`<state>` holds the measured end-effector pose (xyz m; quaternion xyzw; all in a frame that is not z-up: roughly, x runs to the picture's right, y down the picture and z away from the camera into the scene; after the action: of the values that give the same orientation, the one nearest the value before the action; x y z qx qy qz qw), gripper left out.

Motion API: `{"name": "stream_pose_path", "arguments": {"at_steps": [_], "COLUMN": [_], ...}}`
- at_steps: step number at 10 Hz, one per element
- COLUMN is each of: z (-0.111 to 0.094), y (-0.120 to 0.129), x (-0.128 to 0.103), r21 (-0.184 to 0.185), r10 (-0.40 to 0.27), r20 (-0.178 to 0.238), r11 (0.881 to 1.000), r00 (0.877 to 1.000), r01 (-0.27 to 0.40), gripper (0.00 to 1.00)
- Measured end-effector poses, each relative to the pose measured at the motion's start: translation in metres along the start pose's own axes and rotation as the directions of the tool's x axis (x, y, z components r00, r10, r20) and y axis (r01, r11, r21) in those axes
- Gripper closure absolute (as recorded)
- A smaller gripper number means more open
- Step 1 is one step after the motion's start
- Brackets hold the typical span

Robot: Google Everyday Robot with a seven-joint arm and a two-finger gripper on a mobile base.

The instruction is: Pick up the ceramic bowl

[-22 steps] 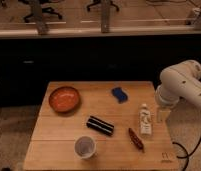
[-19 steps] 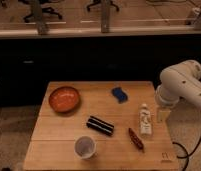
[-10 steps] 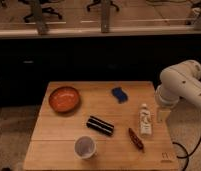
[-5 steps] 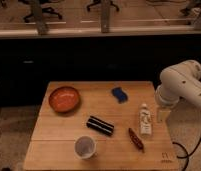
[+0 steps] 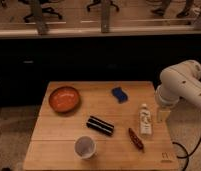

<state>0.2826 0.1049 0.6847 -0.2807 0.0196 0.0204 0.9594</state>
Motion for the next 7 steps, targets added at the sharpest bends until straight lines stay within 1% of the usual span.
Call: {"name": "stream_pose_path", "arguments": {"at_steps": [1,3,5,7], "z": [-0.003,-0.008,-0.013,-0.015], "y": [-0.005,-0.013,-0.024,-0.029], "x": [-0.006,-0.032,-0.065,-0.074], "r21": [0.009,0.02,0.035,0.042], "r10": [-0.014,-0.046,-0.085,-0.116], "r20": [-0.005,-0.005,-0.011,-0.02], "r11": [1.0,0.999,0.996,0.992], "r00": [1.0,0.999,0.996,0.993], "r01": [0.014,0.046,0.085,0.117], "gripper": [0.2,0.2,0.2,0.2]}}
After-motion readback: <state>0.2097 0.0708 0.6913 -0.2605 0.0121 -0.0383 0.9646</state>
